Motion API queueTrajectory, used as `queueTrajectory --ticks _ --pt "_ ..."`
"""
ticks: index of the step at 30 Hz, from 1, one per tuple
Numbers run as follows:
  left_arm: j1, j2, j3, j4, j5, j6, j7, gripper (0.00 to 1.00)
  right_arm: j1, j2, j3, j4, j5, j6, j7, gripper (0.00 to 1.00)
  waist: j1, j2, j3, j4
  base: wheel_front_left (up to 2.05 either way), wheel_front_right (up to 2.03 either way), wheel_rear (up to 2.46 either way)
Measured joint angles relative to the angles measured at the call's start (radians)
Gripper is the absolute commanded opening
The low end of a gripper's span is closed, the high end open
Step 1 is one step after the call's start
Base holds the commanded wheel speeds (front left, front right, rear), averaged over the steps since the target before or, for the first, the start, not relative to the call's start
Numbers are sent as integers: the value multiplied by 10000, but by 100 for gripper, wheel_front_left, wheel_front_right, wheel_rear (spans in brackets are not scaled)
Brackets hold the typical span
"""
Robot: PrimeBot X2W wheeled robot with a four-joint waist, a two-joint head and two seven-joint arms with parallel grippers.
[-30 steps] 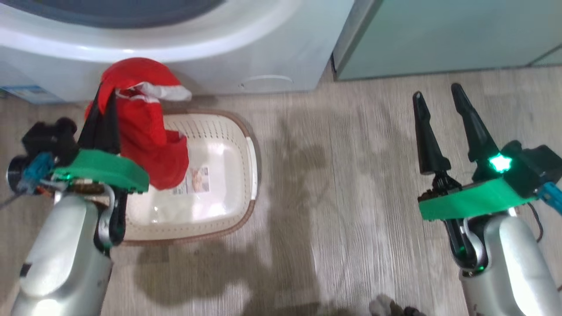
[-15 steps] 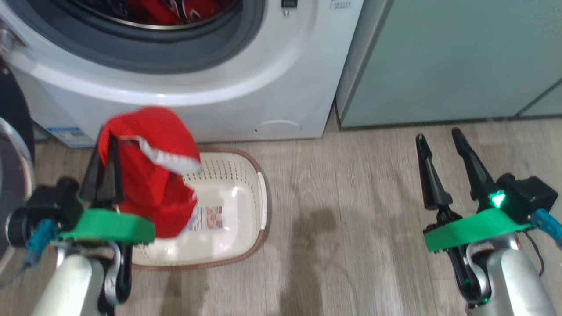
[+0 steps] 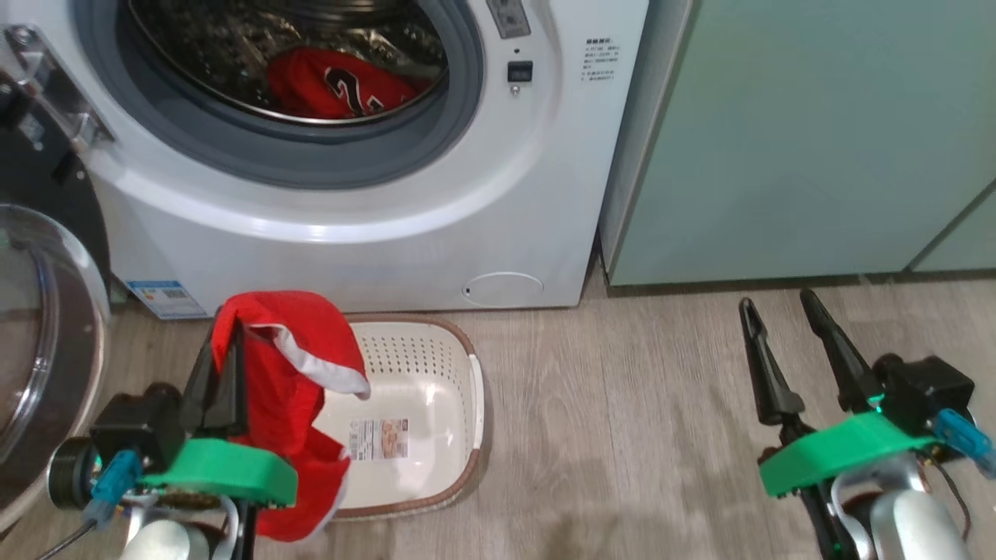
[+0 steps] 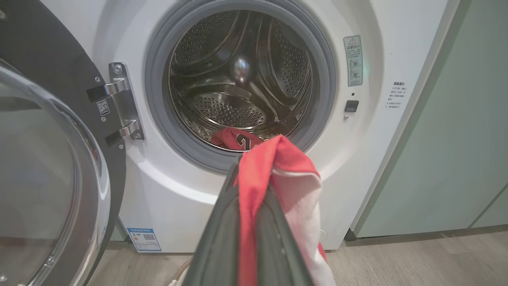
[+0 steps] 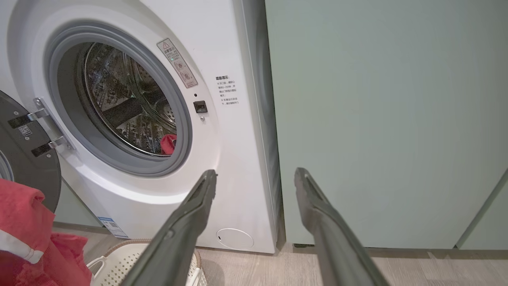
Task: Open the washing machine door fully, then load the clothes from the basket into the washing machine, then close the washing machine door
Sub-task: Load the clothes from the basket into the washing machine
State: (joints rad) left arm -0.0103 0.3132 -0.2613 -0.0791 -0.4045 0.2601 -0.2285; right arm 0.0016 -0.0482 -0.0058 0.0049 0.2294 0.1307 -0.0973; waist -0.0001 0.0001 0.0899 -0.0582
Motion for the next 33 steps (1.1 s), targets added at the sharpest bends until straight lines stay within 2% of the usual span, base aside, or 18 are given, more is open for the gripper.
queueTrajectory --ticks 11,33 --pt "355 8 -138 25 0 94 190 0 341 6 -146 -163 0 0 155 100 0 0 -396 28 0 0 0" --pt "339 105 -169 82 -4 171 221 0 341 8 -146 -249 6 0 194 100 0 0 -192 28 0 0 0"
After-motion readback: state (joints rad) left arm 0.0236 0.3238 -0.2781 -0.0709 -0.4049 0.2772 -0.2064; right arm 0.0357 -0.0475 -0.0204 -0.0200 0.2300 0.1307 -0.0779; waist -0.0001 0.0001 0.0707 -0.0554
